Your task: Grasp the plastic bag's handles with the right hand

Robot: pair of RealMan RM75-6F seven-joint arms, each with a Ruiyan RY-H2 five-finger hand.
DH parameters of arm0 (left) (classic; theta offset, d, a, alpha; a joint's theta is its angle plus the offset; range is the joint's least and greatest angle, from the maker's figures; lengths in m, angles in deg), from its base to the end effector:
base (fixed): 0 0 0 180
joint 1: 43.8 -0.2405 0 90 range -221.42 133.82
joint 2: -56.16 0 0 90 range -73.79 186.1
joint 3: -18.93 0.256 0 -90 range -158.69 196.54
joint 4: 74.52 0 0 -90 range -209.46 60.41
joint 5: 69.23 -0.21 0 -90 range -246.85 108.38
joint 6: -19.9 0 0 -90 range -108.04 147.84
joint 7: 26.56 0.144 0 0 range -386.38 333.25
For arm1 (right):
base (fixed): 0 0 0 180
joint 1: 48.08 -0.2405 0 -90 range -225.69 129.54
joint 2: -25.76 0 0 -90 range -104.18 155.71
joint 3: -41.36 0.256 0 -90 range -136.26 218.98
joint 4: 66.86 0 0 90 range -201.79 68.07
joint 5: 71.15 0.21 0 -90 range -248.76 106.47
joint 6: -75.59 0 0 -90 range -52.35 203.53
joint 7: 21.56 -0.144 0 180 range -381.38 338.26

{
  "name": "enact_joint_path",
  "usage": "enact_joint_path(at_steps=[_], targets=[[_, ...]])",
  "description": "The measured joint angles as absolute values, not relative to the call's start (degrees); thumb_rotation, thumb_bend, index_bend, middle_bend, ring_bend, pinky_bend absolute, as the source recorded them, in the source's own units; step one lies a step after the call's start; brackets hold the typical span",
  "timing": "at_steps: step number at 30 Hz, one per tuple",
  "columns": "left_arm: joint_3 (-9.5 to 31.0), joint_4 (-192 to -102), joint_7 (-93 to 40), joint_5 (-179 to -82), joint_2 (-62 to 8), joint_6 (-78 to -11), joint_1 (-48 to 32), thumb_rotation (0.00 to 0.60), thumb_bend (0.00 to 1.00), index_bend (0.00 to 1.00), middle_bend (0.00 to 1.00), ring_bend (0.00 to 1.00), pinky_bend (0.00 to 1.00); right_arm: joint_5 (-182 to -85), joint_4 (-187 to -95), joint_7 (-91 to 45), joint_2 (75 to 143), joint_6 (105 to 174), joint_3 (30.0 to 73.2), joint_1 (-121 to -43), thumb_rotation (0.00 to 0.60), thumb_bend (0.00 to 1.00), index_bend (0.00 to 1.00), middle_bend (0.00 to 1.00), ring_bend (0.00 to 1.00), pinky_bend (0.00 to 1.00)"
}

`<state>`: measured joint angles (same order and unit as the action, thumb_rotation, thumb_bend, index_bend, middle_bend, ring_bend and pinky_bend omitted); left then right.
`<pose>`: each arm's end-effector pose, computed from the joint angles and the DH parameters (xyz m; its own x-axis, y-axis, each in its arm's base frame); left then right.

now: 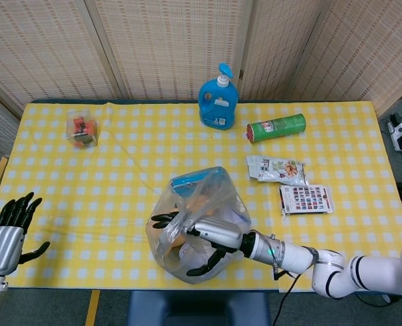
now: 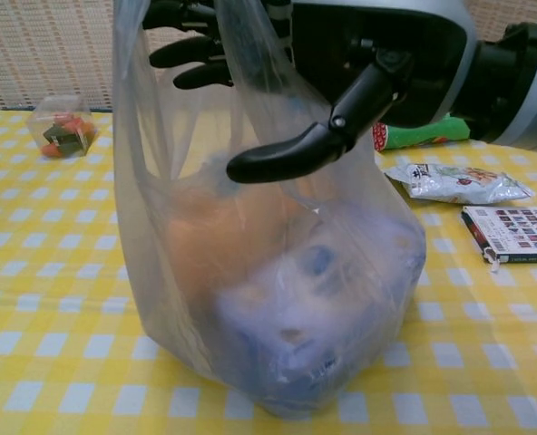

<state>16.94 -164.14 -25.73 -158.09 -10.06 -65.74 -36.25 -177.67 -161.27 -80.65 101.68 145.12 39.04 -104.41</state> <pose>-0.3026 0.1926 0.1480 0.4225 -0.0140 0.9062 0.9012 -0.0998 -0.4217 -0.0427 -0.2785 0.0348 -0.0189 -0.8091 0.5873 -0.5360 -0.4877 -0.6891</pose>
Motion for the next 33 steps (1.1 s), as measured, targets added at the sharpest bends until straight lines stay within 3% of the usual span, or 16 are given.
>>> enact_joint_path(at_steps=[33], targets=[[16.81,-164.04,-26.19,-157.98,-9.91,-65.48,-36.05,0.6,0.22,0.0,0.0,0.03,0.0,-173.1,-157.48,-89.63,107.64,142.75,43.5,-108.49,0.6,0.23,0.0,0.0,0.0,0.0]])
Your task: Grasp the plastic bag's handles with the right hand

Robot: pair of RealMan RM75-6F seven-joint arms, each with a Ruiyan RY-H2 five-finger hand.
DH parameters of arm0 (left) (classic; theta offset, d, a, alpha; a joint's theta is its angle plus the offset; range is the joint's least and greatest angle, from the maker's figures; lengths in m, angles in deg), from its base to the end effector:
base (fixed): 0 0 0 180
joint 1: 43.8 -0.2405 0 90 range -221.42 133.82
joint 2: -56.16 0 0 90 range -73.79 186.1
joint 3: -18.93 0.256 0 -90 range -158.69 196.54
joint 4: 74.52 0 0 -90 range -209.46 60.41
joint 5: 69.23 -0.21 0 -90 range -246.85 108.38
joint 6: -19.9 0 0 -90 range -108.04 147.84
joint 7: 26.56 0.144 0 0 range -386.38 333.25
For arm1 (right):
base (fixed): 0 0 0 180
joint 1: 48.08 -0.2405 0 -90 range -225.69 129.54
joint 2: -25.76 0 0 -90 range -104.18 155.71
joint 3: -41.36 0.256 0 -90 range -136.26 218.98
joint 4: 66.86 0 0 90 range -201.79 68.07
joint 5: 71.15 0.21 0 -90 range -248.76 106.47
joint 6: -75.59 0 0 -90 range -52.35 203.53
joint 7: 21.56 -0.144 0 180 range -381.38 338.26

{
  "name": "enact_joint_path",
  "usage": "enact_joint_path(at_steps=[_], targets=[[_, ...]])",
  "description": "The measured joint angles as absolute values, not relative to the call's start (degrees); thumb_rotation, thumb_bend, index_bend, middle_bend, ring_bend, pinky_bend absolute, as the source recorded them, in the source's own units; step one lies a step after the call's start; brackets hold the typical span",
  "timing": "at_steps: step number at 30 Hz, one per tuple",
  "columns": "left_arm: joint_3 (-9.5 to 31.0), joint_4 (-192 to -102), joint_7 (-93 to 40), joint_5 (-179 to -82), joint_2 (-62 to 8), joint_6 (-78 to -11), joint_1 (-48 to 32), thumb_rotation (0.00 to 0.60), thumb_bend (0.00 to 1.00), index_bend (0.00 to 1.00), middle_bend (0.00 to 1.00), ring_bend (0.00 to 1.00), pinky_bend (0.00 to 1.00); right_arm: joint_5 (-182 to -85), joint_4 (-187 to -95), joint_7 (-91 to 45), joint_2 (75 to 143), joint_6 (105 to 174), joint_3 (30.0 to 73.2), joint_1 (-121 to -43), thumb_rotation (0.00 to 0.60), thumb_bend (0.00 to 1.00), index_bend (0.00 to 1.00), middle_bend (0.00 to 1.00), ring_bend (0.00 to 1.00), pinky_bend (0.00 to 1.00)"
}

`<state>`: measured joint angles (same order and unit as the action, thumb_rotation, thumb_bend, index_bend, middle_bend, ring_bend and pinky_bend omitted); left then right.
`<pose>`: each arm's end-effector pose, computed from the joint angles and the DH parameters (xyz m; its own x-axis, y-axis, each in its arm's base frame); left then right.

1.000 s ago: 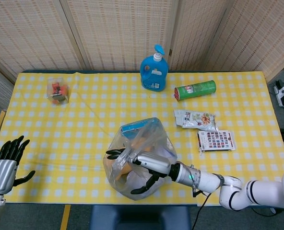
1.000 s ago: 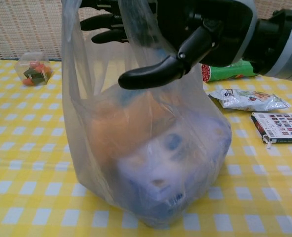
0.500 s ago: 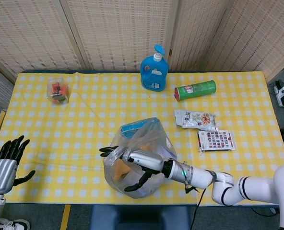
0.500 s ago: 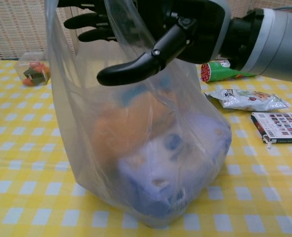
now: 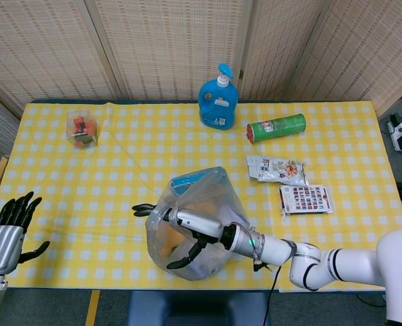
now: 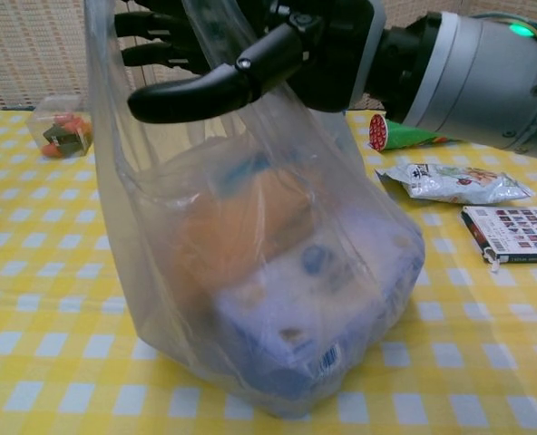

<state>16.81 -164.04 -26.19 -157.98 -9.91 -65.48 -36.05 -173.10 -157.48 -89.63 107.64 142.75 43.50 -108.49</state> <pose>-0.3028 0.1942 0.1488 0.4192 -0.0129 0.9078 0.9027 -0.1008 -0.4183 -0.0070 -0.2952 0.0144 -0.1273 -0.8746 0.4679 -0.4822 -0.3577 -0.7997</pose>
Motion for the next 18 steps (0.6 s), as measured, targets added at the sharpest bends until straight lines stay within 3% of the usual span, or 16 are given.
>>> enact_joint_path(at_steps=[11,18], targets=[[16.82,-163.97,-26.79,-158.2,-9.69,-65.78,-36.14,0.6,0.22,0.0,0.0,0.03,0.0,-171.24,-155.04,-107.29,109.2,142.21,44.33,-110.34,0.6,0.23,0.0,0.0,0.0,0.0],[16.76,-163.95,-26.72,-157.98,-9.72,-65.58,-36.08,0.6,0.22,0.0,0.0,0.04,0.0,-171.91,-152.75,-110.81,110.22,142.36,44.48,-111.71,0.6,0.21,0.0,0.0,0.0,0.0]])
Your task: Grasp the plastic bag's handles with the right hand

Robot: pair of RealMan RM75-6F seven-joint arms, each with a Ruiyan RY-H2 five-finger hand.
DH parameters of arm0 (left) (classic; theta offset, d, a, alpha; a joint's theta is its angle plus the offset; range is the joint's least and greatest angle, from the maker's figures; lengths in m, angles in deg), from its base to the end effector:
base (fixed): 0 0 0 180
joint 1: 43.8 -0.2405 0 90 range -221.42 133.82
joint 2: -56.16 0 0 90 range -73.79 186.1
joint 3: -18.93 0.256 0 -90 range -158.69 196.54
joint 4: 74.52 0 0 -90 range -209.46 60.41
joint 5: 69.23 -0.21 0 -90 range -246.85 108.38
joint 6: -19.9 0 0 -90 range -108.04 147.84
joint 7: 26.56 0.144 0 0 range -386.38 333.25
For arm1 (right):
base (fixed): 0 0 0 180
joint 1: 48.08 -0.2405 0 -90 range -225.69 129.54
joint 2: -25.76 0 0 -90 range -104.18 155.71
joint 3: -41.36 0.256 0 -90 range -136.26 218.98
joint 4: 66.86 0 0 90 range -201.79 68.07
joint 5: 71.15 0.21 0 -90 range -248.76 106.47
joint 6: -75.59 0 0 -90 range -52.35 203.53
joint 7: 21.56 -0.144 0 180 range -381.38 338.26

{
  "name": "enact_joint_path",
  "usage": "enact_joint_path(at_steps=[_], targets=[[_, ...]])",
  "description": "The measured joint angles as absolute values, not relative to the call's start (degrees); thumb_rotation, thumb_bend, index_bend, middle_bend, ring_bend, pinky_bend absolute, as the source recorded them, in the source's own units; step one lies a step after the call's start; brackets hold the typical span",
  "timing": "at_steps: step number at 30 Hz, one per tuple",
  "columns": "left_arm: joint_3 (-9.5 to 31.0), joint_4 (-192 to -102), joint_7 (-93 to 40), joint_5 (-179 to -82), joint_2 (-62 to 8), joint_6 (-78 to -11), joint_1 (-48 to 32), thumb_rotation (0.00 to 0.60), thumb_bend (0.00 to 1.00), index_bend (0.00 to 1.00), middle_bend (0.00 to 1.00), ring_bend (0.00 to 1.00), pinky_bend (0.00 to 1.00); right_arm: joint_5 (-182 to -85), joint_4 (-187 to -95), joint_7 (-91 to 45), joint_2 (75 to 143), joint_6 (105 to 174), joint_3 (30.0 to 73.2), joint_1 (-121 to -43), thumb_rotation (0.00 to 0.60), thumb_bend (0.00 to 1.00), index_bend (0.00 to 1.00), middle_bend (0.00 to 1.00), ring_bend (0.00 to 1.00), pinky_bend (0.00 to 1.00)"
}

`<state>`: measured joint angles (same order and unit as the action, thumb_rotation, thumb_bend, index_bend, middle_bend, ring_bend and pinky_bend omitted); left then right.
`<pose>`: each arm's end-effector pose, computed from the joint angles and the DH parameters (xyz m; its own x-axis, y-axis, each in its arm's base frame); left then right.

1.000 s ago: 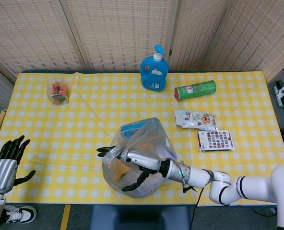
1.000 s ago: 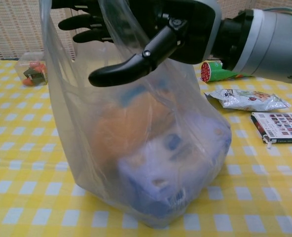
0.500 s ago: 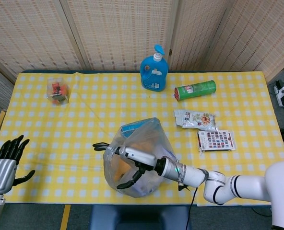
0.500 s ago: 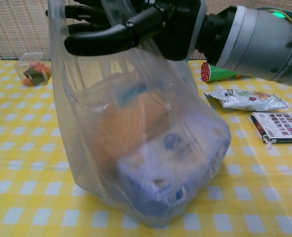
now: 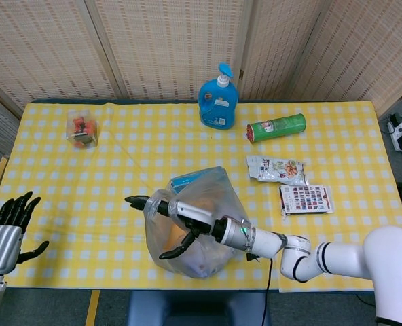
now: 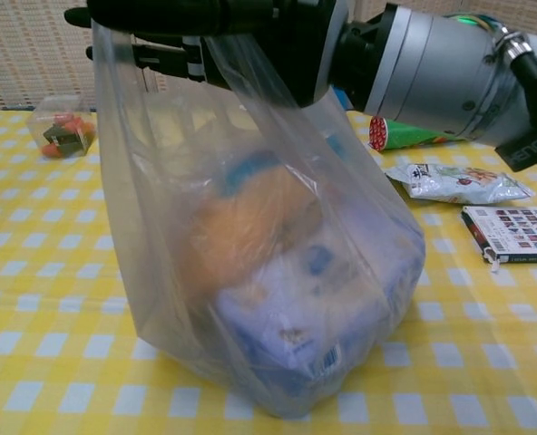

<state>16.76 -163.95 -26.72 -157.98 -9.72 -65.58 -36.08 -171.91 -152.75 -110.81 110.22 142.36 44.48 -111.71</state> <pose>-0.3033 0.1943 0.1504 0.4150 -0.0150 0.9097 0.9046 -0.1001 -0.4143 0.0075 -0.3100 0.0055 -0.2609 -0.9472 0.1866 -0.4072 -0.0673 -0.9109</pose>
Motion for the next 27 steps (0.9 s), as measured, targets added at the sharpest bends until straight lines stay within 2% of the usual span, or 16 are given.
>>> enact_joint_path(at_steps=[27], targets=[[16.76,-163.77,-27.51,-158.08,-9.44,-65.76,-36.16,0.6,0.22,0.0,0.0,0.04,0.0,-169.88,-148.78,-123.62,113.73,142.08,45.49,-113.67,0.6,0.2,0.0,0.0,0.02,0.0]])
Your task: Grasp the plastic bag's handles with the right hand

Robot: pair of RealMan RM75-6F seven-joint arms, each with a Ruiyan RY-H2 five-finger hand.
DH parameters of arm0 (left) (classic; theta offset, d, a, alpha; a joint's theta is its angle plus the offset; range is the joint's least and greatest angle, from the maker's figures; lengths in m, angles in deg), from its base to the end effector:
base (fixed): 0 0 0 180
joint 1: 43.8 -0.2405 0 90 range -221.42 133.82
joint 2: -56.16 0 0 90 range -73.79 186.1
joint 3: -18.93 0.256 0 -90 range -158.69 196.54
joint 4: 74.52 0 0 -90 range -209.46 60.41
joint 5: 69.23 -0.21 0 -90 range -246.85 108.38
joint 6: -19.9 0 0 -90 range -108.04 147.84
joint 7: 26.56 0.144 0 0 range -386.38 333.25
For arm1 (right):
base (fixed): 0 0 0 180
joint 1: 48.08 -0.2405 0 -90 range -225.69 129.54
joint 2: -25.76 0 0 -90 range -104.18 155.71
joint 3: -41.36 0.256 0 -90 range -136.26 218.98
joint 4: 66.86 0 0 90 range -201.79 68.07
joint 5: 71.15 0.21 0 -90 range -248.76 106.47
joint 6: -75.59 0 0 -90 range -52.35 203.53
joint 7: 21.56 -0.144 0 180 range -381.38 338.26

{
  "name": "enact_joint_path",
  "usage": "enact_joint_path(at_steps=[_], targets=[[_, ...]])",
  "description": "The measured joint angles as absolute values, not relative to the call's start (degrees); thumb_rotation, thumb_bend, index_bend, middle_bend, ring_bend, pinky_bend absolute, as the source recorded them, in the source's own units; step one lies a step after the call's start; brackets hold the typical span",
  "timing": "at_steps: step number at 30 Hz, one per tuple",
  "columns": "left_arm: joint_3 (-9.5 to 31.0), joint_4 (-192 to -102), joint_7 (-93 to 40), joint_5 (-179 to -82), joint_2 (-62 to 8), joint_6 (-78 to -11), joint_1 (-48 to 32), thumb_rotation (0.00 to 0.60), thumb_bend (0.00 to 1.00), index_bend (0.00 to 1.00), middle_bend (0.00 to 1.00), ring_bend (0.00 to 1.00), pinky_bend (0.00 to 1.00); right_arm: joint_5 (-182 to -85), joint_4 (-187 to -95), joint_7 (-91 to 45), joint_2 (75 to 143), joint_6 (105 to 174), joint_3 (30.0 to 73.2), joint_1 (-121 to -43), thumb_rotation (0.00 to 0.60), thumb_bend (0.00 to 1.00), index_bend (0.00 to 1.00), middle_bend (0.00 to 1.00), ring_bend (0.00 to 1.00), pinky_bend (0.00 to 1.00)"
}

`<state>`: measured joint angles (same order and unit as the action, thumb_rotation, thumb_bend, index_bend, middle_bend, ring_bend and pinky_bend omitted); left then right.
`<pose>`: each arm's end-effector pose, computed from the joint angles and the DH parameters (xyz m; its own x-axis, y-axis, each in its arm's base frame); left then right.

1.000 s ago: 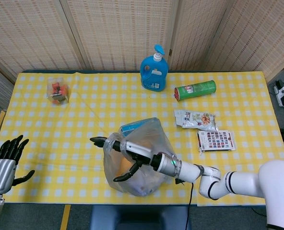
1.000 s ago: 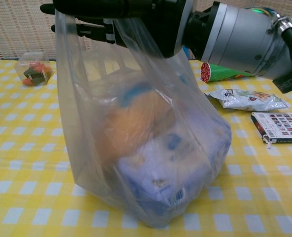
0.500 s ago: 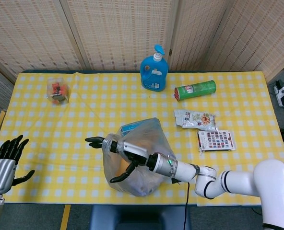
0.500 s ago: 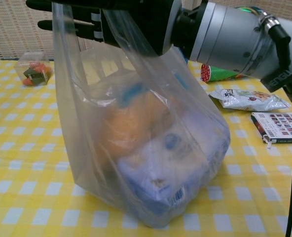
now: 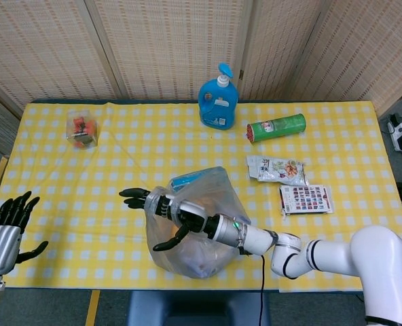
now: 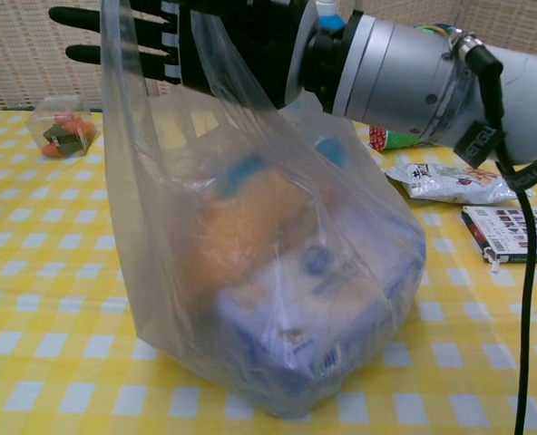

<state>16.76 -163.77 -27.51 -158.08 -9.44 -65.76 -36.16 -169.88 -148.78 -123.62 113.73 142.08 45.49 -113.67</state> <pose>-0.3042 0.1940 0.1526 0.4096 -0.0171 0.9121 0.9069 -0.1003 -0.4091 0.0193 -0.3192 -0.0072 -0.3488 -0.9371 -0.0118 -0.3250 0.1328 -0.9364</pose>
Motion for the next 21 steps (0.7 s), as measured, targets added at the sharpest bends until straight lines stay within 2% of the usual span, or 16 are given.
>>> enact_joint_path(at_steps=[5,7,9,12,14,18,21], targets=[[16.69,-163.75,-27.64,-157.97,-9.44,-65.73,-36.14,0.6,0.22,0.0,0.0,0.04,0.0,-169.75,-148.58,-126.52,113.81,142.32,45.77,-113.99,0.6,0.2,0.0,0.0,0.05,0.0],[16.68,-163.79,-27.71,-157.91,-9.41,-65.76,-36.17,0.6,0.22,0.0,0.0,0.04,0.0,-169.56,-148.51,-128.5,113.88,142.68,45.95,-113.98,0.6,0.2,0.0,0.04,0.08,0.0],[16.74,-163.83,-27.73,-158.09,-9.37,-65.97,-36.26,0.6,0.22,0.0,0.0,0.04,0.0,-168.86,-148.47,-130.31,114.06,143.06,46.31,-113.83,0.6,0.2,0.04,0.11,0.13,0.07],[16.81,-163.84,-27.78,-158.33,-9.34,-66.18,-36.34,0.6,0.22,0.0,0.0,0.04,0.0,-166.97,-148.64,-131.85,114.42,143.37,47.13,-113.36,0.6,0.21,0.22,0.27,0.26,0.29],[16.86,-163.86,-27.81,-158.45,-9.32,-66.31,-36.39,0.6,0.22,0.0,0.0,0.04,0.0,-165.34,-149.09,-132.34,114.64,143.27,47.92,-113.0,0.6,0.21,0.33,0.36,0.32,0.37],[16.9,-163.93,-27.9,-158.64,-9.24,-66.52,-36.48,0.6,0.22,0.0,0.0,0.04,0.0,-162.82,-150.1,-132.87,114.95,141.93,49.45,-112.62,0.6,0.21,0.49,0.49,0.43,0.5],[16.96,-164.03,-27.93,-158.8,-9.16,-66.7,-36.56,0.6,0.22,0.0,0.0,0.04,0.0,-161.49,-150.6,-133.07,115.25,140.81,50.54,-112.45,0.6,0.21,0.57,0.57,0.48,0.55]])
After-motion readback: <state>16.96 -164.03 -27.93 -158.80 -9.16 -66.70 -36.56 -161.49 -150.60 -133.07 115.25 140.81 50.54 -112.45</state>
